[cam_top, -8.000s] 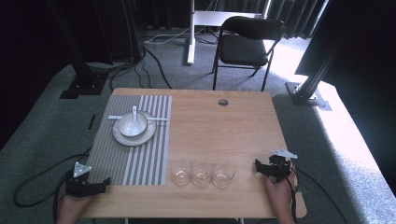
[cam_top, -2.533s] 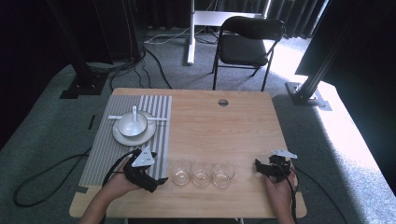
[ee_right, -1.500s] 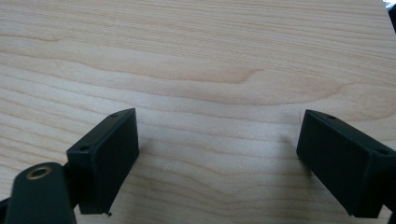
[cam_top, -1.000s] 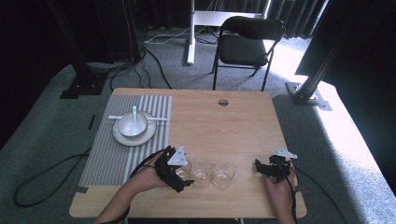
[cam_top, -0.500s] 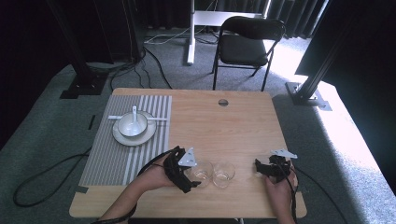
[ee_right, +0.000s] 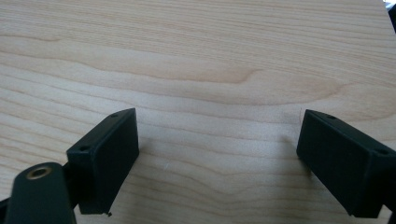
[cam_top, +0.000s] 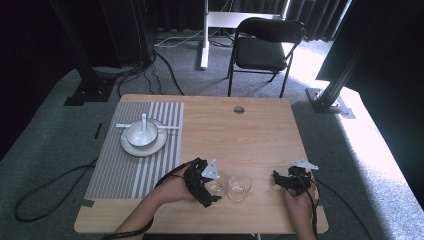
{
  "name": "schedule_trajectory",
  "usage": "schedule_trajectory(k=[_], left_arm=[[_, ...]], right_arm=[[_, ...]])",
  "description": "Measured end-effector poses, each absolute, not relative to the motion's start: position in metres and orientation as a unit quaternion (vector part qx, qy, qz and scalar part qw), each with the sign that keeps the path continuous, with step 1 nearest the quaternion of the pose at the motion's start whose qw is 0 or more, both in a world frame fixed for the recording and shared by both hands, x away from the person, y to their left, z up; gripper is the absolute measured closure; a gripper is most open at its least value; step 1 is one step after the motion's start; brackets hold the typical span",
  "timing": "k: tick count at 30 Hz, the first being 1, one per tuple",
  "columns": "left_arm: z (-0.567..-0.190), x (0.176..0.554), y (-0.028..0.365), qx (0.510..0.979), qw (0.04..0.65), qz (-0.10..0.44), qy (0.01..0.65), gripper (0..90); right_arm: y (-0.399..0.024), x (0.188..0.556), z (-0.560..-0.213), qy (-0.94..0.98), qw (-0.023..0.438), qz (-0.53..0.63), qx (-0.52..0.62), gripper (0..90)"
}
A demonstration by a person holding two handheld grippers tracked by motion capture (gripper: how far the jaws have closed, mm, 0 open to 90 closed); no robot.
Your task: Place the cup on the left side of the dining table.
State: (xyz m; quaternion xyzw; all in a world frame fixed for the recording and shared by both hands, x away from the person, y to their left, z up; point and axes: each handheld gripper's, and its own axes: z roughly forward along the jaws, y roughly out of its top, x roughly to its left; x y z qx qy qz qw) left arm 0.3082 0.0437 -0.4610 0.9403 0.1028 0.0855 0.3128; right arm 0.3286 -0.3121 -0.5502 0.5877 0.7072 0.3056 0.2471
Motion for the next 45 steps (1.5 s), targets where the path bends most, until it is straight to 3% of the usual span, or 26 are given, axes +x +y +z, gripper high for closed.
schedule_trajectory(k=[11, 30, 45], left_arm=[[-0.461, 0.309, 0.033, 0.946, 0.297, 0.084, 0.098, 1.9], [-0.471, 0.316, 0.016, 0.964, 0.221, 0.095, 0.114, 16.4], [-0.47, 0.316, 0.02, 0.956, 0.243, 0.091, 0.134, 18.2]], right_arm=[[-0.312, 0.329, -0.55, 0.707, 0.247, 0.306, 0.588, 12.3], [-0.312, 0.329, -0.55, 0.707, 0.247, 0.306, 0.588, 12.3], [-0.312, 0.329, -0.55, 0.707, 0.247, 0.306, 0.588, 12.3]])
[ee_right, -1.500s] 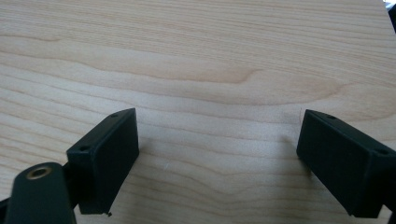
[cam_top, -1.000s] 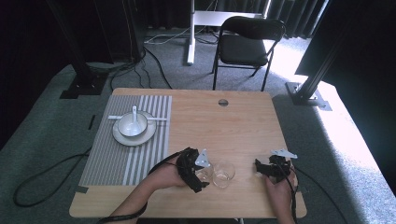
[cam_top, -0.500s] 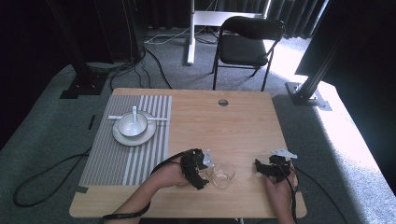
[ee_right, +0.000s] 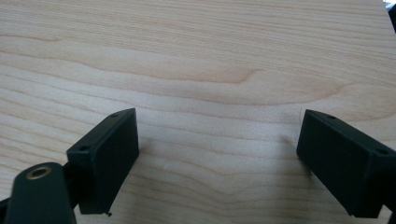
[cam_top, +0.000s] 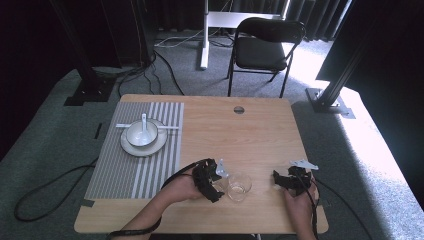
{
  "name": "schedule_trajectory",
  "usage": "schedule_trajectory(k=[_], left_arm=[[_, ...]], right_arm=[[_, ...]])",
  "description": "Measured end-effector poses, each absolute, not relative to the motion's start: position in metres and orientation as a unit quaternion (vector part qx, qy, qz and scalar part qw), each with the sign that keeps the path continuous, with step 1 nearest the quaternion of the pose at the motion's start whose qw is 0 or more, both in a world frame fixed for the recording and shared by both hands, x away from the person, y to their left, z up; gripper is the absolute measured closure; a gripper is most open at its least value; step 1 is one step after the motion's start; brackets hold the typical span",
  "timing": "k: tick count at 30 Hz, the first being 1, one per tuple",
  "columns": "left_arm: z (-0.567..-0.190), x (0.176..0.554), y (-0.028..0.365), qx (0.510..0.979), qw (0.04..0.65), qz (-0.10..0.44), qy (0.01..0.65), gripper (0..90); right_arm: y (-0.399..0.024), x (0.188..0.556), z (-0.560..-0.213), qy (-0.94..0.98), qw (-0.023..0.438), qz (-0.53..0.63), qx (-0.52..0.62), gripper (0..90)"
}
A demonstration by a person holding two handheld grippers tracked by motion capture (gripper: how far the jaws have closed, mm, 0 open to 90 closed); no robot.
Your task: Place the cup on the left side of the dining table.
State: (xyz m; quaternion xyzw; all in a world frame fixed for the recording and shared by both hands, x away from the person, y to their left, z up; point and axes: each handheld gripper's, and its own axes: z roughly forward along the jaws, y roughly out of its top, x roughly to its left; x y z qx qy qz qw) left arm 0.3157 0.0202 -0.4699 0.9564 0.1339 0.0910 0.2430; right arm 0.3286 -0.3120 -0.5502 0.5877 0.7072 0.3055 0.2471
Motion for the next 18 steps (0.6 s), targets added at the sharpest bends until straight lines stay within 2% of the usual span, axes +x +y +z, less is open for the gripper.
schedule_trajectory(k=[12, 18], left_arm=[[-0.464, 0.318, 0.021, 0.955, 0.252, 0.084, 0.135, 18.3], [-0.459, 0.318, 0.021, 0.952, 0.254, 0.099, 0.137, 18.3]], right_arm=[[-0.312, 0.329, -0.55, 0.707, 0.247, 0.306, 0.588, 12.3], [-0.312, 0.329, -0.55, 0.707, 0.247, 0.306, 0.588, 12.3]])
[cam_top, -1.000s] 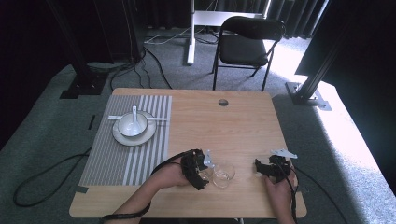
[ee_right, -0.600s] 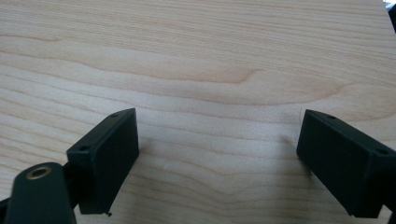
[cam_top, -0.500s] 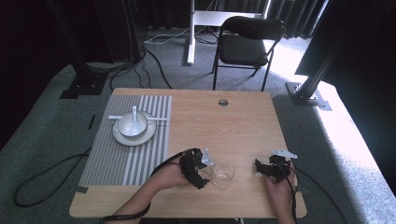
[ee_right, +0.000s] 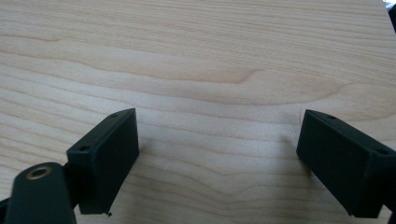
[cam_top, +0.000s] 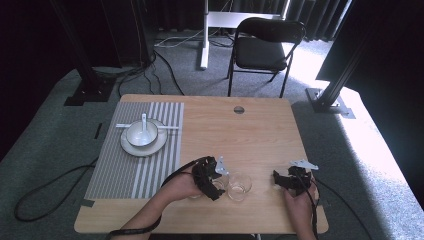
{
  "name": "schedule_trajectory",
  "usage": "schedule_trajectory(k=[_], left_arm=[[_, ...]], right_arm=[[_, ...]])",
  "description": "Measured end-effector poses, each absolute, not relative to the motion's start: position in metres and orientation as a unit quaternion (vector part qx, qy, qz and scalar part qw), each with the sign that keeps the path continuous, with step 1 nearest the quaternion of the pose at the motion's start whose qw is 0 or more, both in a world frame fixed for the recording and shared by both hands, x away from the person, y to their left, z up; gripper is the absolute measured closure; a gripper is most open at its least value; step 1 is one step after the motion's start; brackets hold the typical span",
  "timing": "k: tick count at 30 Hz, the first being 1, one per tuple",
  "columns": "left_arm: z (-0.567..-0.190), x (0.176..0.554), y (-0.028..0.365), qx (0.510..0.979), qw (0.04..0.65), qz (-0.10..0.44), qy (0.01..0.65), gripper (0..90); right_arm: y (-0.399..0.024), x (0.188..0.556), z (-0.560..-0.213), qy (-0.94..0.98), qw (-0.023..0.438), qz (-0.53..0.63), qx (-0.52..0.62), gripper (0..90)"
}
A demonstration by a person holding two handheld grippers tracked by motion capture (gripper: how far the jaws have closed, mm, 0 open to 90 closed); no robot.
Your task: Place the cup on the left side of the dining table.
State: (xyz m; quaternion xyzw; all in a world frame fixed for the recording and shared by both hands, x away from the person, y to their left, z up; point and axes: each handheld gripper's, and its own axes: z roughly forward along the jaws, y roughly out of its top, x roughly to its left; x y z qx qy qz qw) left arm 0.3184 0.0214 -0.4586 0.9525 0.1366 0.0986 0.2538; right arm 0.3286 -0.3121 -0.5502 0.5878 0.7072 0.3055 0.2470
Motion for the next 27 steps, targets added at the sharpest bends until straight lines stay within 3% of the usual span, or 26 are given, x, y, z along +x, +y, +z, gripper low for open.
schedule_trajectory(k=[27], left_arm=[[-0.416, 0.343, 0.031, 0.937, 0.281, 0.124, 0.168, 18.3]], right_arm=[[-0.312, 0.329, -0.55, 0.707, 0.247, 0.306, 0.588, 12.3]])
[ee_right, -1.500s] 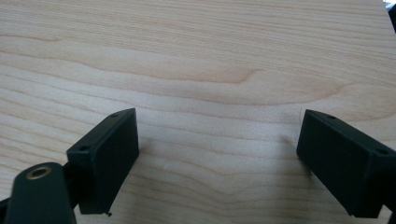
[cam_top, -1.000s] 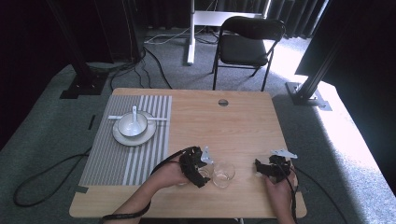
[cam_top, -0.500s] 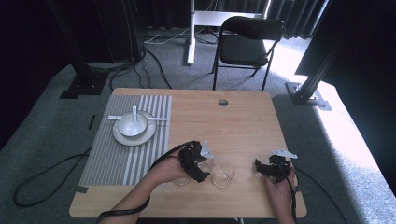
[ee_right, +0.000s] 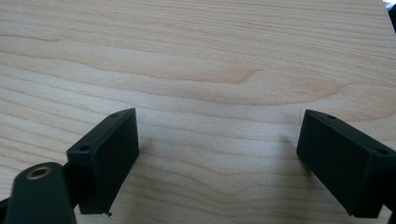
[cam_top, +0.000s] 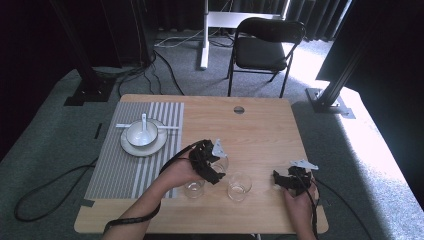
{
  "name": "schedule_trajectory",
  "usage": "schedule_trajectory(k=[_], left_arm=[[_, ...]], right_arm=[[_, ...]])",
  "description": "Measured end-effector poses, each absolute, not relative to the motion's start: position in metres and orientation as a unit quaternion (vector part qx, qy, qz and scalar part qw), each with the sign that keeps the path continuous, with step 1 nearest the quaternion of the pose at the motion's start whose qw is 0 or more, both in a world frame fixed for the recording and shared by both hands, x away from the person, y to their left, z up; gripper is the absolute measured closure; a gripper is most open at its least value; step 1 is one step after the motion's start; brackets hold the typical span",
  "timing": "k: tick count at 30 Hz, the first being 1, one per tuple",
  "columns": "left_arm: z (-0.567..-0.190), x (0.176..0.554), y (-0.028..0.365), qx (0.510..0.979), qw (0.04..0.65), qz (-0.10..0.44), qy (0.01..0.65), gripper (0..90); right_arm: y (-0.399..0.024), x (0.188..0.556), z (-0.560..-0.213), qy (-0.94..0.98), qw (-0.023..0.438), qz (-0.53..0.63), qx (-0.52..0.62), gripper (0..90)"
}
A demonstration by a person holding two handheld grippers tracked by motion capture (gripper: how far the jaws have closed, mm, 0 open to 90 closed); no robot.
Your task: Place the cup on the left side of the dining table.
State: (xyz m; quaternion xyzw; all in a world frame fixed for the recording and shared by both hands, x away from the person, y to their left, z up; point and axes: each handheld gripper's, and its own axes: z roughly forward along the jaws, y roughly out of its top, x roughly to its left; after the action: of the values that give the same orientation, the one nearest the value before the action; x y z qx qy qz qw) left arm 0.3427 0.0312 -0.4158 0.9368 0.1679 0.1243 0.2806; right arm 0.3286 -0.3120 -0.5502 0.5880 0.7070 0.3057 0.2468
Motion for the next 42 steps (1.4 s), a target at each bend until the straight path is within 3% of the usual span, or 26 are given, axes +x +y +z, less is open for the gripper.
schedule_trajectory(k=[19, 42], left_arm=[[-0.403, 0.361, 0.077, 0.91, 0.276, 0.175, 0.254, 18.3], [-0.414, 0.357, 0.148, 0.892, 0.256, 0.187, 0.323, 18.3]], right_arm=[[-0.312, 0.329, -0.55, 0.707, 0.247, 0.305, 0.588, 12.4], [-0.312, 0.329, -0.55, 0.706, 0.247, 0.306, 0.589, 12.3]])
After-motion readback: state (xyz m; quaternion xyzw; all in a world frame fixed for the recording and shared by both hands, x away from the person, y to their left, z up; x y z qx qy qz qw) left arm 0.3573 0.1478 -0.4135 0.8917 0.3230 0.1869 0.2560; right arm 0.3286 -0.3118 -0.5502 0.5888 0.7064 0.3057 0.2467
